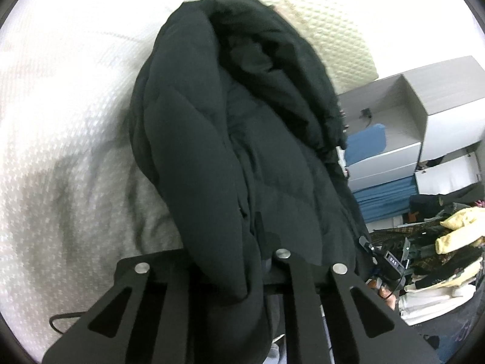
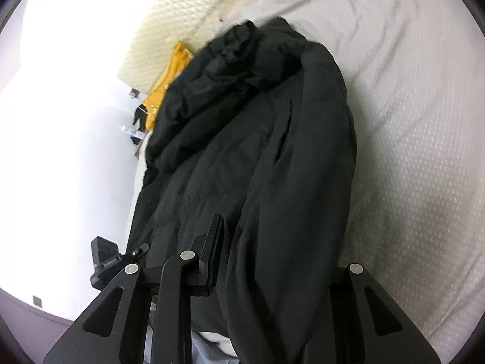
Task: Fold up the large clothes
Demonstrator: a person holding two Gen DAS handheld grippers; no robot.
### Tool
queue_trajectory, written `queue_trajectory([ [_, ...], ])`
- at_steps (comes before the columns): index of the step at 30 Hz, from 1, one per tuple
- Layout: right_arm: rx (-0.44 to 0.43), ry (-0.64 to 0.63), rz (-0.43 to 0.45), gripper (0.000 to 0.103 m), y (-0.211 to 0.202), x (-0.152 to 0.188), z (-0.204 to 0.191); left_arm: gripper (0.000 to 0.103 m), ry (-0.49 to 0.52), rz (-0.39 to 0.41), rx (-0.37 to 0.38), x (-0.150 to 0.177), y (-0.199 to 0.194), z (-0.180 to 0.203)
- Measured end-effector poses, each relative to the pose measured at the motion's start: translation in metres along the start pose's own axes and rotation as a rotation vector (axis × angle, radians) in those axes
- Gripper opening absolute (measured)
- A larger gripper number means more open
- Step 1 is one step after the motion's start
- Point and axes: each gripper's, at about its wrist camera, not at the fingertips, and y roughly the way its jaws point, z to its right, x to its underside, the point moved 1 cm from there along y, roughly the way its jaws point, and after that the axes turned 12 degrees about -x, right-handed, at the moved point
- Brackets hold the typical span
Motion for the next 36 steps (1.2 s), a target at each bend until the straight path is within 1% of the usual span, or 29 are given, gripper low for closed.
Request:
queue_trajectory([
  [2,-0.025,-0.035,0.031,0.022,-0.005,0.001,-0.010,0.011,0.004,0.020,0.032,0.000,-0.005,0.002],
  [6,-0.125,-0.109,0.082,0.020,-0.019,0.002,-0.024,0.010,-0.005,0.056,0.098,-0.003,-0.014,0.002],
  [9,-0.193,-0.131,0.104,0.019,-0.025,0.001,-0.027,0.010,-0.021,0.081,0.143,-0.007,-0.021,-0.001],
  [11,-0.213,-0.143,0.116,0.017,-0.027,0.000,-0.028,0.009,-0.026,0.101,0.169,-0.009,-0.026,-0.001],
  [15,-0.242,-0.107,0.153,0.013,-0.034,-0.003,-0.019,0.008,-0.040,0.130,0.217,-0.010,-0.034,-0.001],
  [17,-0.277,-0.064,0.172,0.012,-0.039,-0.007,-0.012,0.008,-0.048,0.140,0.236,-0.014,-0.040,0.000],
  [19,-0.292,-0.033,0.184,0.011,-0.041,-0.010,-0.010,0.007,-0.060,0.143,0.253,-0.018,-0.046,0.000],
  [21,-0.298,-0.017,0.178,0.010,-0.041,-0.014,-0.012,0.007,-0.055,0.150,0.254,-0.021,-0.053,0.002],
  [25,-0.275,-0.019,0.146,0.009,-0.045,-0.018,-0.023,0.006,-0.039,0.143,0.228,-0.023,-0.061,0.007],
  [29,-0.289,-0.026,0.150,0.009,-0.058,-0.020,-0.038,0.006,-0.027,0.142,0.219,-0.020,-0.076,0.015],
  [33,-0.324,-0.016,0.163,0.009,-0.083,-0.007,-0.052,0.006,-0.005,0.143,0.206,-0.013,-0.099,0.022],
  [36,-0.344,-0.038,0.156,0.009,-0.098,0.008,-0.065,0.006,0.036,0.145,0.182,-0.004,-0.125,0.032],
])
